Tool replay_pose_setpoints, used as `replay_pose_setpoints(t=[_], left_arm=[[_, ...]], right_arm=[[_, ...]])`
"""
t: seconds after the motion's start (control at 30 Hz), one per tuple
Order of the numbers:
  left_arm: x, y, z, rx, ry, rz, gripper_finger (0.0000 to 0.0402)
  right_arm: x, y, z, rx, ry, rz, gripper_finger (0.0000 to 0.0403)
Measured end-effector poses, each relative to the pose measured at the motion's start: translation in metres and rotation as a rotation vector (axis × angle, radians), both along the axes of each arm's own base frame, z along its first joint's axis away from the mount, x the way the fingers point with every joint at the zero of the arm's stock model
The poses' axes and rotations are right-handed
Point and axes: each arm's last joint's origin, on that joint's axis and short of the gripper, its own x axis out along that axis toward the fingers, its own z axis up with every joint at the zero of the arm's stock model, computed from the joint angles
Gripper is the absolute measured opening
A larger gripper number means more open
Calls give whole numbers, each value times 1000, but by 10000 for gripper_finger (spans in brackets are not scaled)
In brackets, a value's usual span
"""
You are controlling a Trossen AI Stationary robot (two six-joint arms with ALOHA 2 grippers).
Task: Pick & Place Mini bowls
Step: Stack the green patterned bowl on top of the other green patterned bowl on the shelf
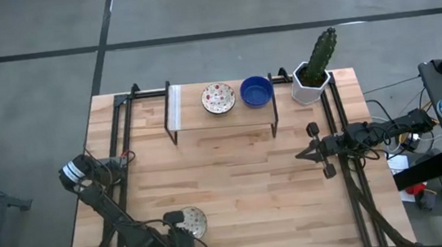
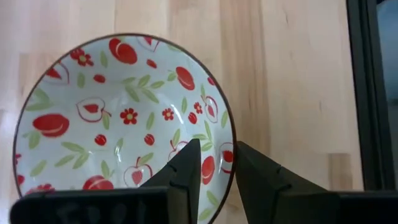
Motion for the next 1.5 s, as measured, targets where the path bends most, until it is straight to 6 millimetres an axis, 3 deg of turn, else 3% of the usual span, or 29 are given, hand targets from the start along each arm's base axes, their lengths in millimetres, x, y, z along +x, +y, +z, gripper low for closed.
replay_pose_setpoints(t=[0.47, 0.87, 1.5], left_arm=[[11, 13, -1, 59, 8, -11, 75], [10, 17, -1, 112, 26, -26, 9], [14, 15, 12, 150, -1, -37, 1]], right_arm=[[0, 0, 0, -5, 0, 1, 8], [0, 0, 0, 1, 0, 1, 8], [0, 0, 0, -1, 0, 1, 8]])
